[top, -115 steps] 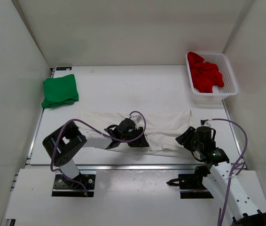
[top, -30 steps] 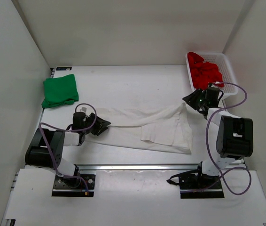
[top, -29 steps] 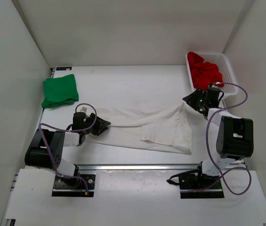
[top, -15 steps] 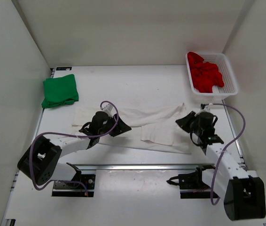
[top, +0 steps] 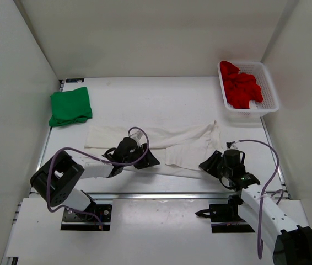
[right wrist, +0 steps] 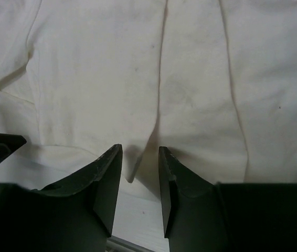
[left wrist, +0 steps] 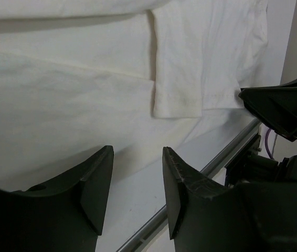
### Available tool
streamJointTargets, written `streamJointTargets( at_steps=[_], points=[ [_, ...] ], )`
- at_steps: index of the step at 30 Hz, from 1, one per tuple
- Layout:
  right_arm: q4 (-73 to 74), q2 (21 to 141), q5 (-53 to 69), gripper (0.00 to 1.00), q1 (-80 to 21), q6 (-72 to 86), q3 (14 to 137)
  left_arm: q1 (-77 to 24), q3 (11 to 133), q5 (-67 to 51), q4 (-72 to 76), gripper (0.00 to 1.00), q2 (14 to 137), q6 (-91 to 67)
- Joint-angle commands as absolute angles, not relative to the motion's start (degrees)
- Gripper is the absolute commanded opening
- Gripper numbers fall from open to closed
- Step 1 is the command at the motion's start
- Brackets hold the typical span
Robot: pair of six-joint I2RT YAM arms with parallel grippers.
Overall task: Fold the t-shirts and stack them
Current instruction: Fold the other side of the tshirt into a rectangle
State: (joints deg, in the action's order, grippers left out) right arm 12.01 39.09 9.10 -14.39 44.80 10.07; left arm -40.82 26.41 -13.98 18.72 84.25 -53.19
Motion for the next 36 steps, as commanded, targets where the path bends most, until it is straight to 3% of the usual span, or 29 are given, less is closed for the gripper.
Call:
streamJointTargets(
  at_steps=[1,5,8,10,14,28,35,36],
  points=[
    [10.92,39.1,10.34,0.31,-13.98,45.08,9.59,-40.78,25.22,-13.89,22.32,0.53,84.37,-53.88],
    [6.95,41.74,11.79,0.28,-14.67,45.62,8.79,-40.78,26.1,-13.62,21.27,0.52,85.25,-53.18],
    [7.3,40.79,10.28,0.1,-15.03,45.18,9.92,-40.43,26.02,-13.54,21.09,0.53,85.78,-52.73],
    [8.6,38.42,10.46,0.04,-13.81,44.04,11.33,-39.73,26.02,-13.62,20.83,0.52,85.7,-52.47],
    [15.36,35.95,10.9,0.0,-11.52,41.93,15.28,-37.71,25.66,-13.62,20.04,0.53,83.77,-52.21],
    [24.34,30.32,8.18,0.0,-14.32,44.56,12.48,-28.4,26.11,-14.86,13.8,0.53,77.44,-50.36],
    [28.65,31.9,5.99,0.29,-14.68,40.27,20.37,-15.92,23.65,-15.03,12.75,0.51,72.77,-53.52],
    [28.91,32.25,4.32,0.3,-14.76,38.69,21.35,-14.34,23.99,-14.16,12.31,0.5,72.25,-53.61]
  ],
)
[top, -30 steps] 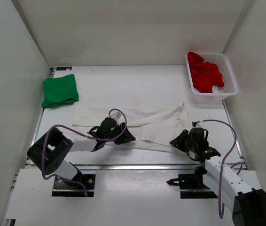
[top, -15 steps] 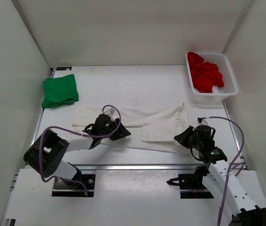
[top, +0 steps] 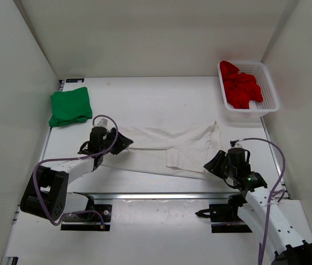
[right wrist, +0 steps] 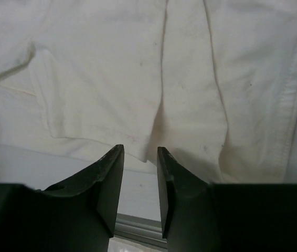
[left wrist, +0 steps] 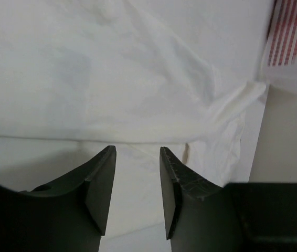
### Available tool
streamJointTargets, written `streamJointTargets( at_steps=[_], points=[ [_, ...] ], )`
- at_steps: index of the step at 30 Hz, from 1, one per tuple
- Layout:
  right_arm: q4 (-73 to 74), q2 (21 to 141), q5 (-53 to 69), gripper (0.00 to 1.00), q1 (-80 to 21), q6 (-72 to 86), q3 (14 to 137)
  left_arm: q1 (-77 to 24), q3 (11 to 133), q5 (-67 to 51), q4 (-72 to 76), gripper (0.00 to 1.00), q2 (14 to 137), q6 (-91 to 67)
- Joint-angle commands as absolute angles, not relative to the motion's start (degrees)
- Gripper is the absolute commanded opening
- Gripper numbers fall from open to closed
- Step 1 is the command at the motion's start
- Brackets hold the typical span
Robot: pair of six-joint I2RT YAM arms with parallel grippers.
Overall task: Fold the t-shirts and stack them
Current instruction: Fold the other side of the tshirt into a rectangle, then rotate the tshirt 90 degrees
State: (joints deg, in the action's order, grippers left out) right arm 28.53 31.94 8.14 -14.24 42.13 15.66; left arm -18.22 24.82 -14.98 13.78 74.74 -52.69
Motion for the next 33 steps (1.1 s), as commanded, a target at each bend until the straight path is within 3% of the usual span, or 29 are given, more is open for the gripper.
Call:
streamJointTargets(
  at_steps=[1,3,4,5,7,9,14,22,27,31,33],
  points=[
    [28.39,32.86,4.13,0.29,-14.85,37.89,22.92,-13.28,24.26,-13.54,11.87,0.49,71.81,-53.53],
    [25.86,36.8,6.14,0.21,-13.98,35.43,24.08,-13.1,26.09,-12.05,11.43,0.43,72.6,-52.66],
    [22.97,38.39,6.94,0.06,-13.63,34.72,24.43,-13.27,26.45,-10.82,10.47,0.35,73.12,-52.82],
    [20.42,41.02,6.68,0.0,-13.88,34.02,24.87,-14.14,28.11,-10.46,10.37,0.29,73.47,-52.39],
    [15.32,47.34,3.97,0.0,-16.16,32.7,24.78,-15.2,30.84,-8.88,9.41,0.17,74.79,-51.24],
    [9.95,53.31,2.45,0.0,-17.48,32.43,24.7,-15.21,31.29,-8.53,9.32,0.12,76.54,-51.15],
    [-5.51,66.95,5.63,0.0,-16.78,31.74,26.01,-12.75,32.6,-14.75,12.65,0.15,84.62,-53.35],
    [-9.58,82.51,6.59,0.0,-17.13,34.01,31.72,-4.4,20.85,-22.14,22.41,0.17,90.0,-63.28],
    [-8.53,95.77,12.21,0.0,-13.62,35.24,40.5,-4.65,16.08,-19.27,20.07,0.18,80.37,-62.94],
    [-3.88,105.71,15.64,0.0,-13.53,34.72,57.72,-8.6,21.07,-12.5,8.3,0.26,66.75,-55.66],
    [-0.72,114.82,17.83,0.0,-13.53,34.63,71.91,-9.75,23.19,-10.82,3.89,0.3,62.07,-53.45]
  ],
)
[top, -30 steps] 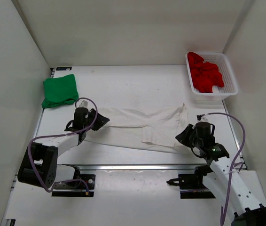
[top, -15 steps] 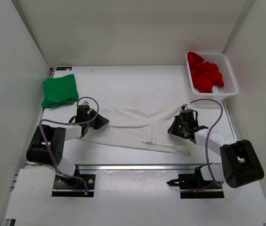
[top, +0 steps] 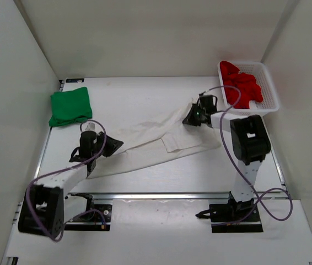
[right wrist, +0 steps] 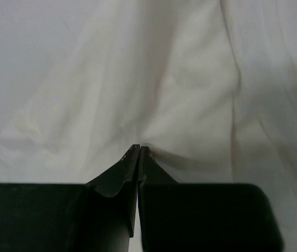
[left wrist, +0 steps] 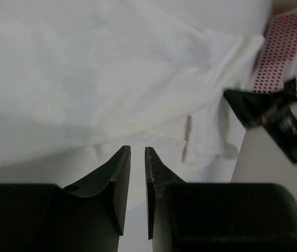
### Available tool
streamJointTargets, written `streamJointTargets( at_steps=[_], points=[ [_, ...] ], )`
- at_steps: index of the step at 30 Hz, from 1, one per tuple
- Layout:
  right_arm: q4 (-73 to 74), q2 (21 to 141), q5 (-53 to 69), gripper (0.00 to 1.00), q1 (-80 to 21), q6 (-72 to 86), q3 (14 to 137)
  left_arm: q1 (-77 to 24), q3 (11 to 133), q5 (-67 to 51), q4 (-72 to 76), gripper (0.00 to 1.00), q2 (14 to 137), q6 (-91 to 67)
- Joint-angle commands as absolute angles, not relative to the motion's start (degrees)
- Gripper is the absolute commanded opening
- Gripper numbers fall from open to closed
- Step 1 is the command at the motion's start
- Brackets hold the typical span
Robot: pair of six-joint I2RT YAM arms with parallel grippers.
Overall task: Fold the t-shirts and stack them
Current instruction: Rotate the tshirt 90 degrees
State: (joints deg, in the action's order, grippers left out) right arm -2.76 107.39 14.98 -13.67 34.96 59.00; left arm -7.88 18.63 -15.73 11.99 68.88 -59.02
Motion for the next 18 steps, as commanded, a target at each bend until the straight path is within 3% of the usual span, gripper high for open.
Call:
streamJointTargets(
  at_steps=[1,4,6,8,11,14,16,18],
  points=[
    [-0.09,117.31,18.62,0.0,-13.01,34.72,75.81,-9.49,23.9,-11.07,2.56,0.31,59.79,-53.0],
    [9.37,131.62,23.88,0.0,-11.95,33.68,97.34,-11.15,25.57,-12.04,0.01,0.33,57.92,-50.29],
    [14.92,134.03,22.51,0.0,-12.65,30.26,109.9,-13.35,26.8,-10.73,-2.89,0.34,58.18,-47.82],
    [20.28,131.32,20.31,0.0,-14.23,26.55,112.32,-15.11,27.42,-11.24,-3.53,0.3,59.15,-45.89],
    [14.53,115.96,13.57,0.0,-16.34,22.42,98.08,-15.47,28.56,-14.83,-2.12,0.21,62.48,-44.05],
    [7.48,97.43,11.17,0.0,-17.4,24.68,77.51,-18.62,34.08,-17.13,-2.64,0.27,67.04,-41.15],
    [5.72,91.27,7.76,0.0,-18.71,26.09,63.62,-21.6,38.21,-16.27,-5.86,0.27,69.85,-38.16],
    [4.92,87.03,5.98,0.0,-20.04,26.63,55.86,-23.81,38.24,-15.29,-3.72,0.18,71.1,-38.75]
  ],
)
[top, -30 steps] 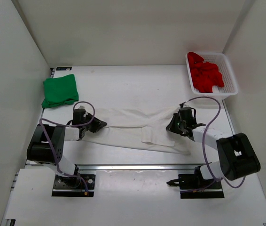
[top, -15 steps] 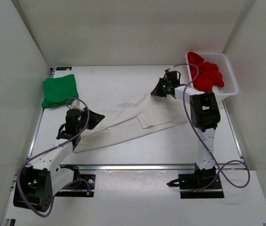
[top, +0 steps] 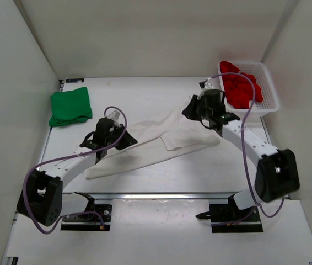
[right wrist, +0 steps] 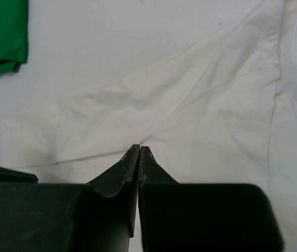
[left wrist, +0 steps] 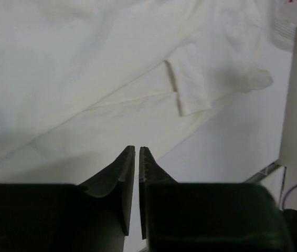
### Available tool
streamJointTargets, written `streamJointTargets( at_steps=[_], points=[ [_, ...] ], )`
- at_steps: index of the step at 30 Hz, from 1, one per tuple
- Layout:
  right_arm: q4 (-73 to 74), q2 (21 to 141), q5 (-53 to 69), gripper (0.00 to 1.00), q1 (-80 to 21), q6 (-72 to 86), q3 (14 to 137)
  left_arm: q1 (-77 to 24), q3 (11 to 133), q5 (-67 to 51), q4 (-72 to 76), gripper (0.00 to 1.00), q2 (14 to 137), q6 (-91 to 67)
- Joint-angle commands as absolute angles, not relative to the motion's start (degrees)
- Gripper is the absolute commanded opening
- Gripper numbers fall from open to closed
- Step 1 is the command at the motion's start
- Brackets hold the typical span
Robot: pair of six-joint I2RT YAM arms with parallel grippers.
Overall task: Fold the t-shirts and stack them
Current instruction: Rotate the tshirt 90 degrees
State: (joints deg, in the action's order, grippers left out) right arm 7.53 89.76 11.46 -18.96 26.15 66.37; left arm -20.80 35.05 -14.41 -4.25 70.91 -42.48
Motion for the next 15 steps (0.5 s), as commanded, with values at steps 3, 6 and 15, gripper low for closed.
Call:
streamJointTargets(
  at_steps=[3,6,15],
  points=[
    [5.36,82.28,1.94,0.0,-21.27,26.29,47.22,-23.47,36.74,-17.75,-1.76,0.09,72.85,-40.26],
    [6.6,81.38,2.53,0.0,-21.01,25.93,44.57,-24.08,37.36,-18.19,-1.77,0.09,73.92,-40.42],
    [8.08,105.42,10.53,0.0,-15.13,28.29,59.2,-23.29,36.82,-19.51,-2.01,0.16,73.57,-41.13]
  ],
)
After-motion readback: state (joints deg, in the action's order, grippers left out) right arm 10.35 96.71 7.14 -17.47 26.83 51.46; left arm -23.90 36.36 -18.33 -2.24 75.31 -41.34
